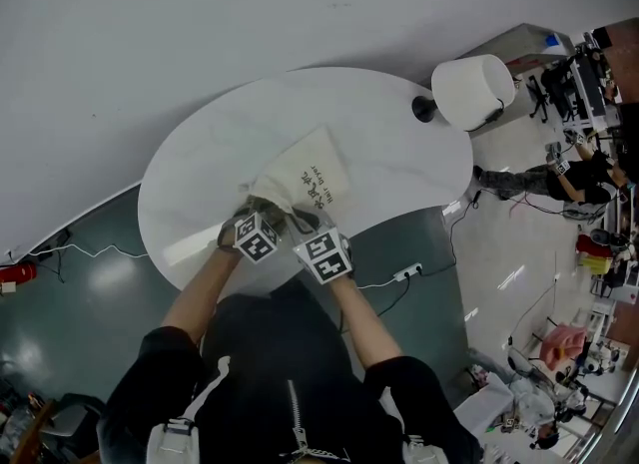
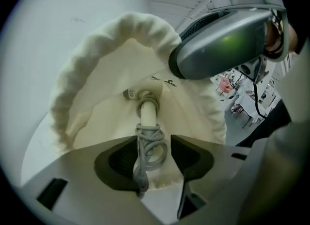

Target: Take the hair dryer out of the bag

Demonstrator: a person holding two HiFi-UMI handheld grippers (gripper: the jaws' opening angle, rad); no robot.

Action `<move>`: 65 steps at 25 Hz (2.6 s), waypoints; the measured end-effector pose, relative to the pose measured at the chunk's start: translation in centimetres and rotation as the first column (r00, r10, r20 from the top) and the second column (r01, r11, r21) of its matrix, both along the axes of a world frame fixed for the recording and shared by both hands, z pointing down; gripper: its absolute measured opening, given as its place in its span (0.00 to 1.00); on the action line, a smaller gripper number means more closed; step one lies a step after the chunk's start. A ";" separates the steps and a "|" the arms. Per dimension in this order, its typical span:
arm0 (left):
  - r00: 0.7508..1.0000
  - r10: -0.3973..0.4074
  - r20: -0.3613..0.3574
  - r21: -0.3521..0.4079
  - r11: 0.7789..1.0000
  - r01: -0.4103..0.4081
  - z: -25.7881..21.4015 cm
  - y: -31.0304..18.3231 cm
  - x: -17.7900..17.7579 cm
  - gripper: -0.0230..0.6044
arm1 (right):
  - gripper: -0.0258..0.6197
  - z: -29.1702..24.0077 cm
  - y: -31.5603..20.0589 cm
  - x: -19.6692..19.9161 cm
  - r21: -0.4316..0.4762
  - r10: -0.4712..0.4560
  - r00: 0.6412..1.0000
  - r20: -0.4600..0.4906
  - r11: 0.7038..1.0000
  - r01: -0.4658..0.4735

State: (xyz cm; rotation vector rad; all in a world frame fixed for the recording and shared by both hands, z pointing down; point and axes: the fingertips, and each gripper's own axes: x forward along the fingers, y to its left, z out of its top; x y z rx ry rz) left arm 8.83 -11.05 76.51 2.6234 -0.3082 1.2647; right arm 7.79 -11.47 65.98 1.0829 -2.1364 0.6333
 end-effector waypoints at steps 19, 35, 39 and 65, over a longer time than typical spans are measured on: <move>0.995 0.016 0.094 0.056 0.998 -0.022 2.4 -0.3 0.1 0.36 | 0.10 0.3 0.2 0.1 -0.006 0.032 0.999 0.021 0.999 -0.032; 0.997 -0.001 0.078 0.053 0.999 -0.003 0.6 0.1 0.1 0.36 | 0.10 0.7 0.3 0.2 -0.012 0.027 0.999 0.020 1.000 -0.027; 0.997 -0.010 0.077 0.066 0.998 0.005 0.3 0.1 -0.2 0.36 | 0.10 0.8 0.1 0.2 -0.011 0.025 1.000 0.015 1.000 -0.025; 0.993 -0.057 0.103 0.091 0.995 0.048 -2.0 1.3 -3.6 0.35 | 0.10 2.5 0.0 -0.1 -0.019 -0.017 1.000 -0.024 1.000 0.016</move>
